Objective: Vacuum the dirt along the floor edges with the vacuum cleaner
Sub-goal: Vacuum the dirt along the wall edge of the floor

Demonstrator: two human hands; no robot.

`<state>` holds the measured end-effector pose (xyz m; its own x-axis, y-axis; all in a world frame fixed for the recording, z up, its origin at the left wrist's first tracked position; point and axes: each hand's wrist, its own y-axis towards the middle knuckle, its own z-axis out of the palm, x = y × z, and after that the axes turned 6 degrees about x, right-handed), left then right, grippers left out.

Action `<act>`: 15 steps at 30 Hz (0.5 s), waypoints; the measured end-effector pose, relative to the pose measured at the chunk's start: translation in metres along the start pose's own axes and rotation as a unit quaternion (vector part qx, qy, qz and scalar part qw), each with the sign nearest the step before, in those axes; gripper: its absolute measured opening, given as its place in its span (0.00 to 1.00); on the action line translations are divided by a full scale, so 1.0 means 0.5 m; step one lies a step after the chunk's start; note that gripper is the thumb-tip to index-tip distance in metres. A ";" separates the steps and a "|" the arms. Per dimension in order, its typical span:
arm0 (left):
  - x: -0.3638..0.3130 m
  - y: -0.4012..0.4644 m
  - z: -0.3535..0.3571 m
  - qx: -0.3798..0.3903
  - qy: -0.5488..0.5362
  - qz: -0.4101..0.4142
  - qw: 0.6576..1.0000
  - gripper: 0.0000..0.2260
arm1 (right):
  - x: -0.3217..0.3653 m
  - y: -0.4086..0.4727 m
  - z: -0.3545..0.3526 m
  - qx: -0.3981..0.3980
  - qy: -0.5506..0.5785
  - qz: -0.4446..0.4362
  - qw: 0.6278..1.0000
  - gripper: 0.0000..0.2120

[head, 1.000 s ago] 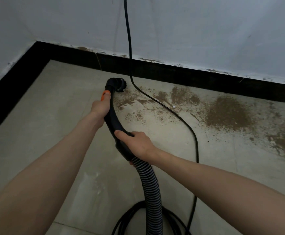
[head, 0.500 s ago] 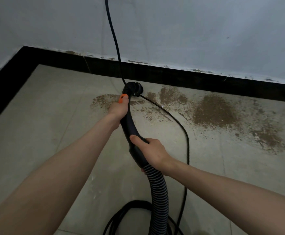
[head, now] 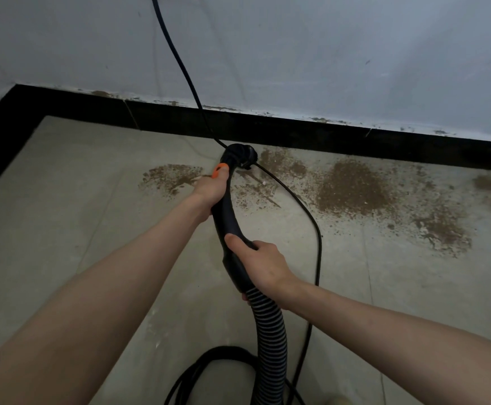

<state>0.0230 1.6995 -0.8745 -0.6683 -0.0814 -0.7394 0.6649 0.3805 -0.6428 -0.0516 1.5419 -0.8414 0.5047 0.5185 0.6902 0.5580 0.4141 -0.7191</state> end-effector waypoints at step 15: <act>-0.018 0.043 -0.032 -0.056 -0.022 0.005 0.998 0.29 | 0.034 0.069 -0.011 0.002 -0.082 -0.051 0.995 0.21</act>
<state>0.0379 1.7233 -0.8787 -0.6444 -0.1158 -0.7558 0.6293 0.4813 -0.6102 -0.0200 1.5608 -0.8541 0.3304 0.5888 0.7377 0.5977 0.4744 -0.6463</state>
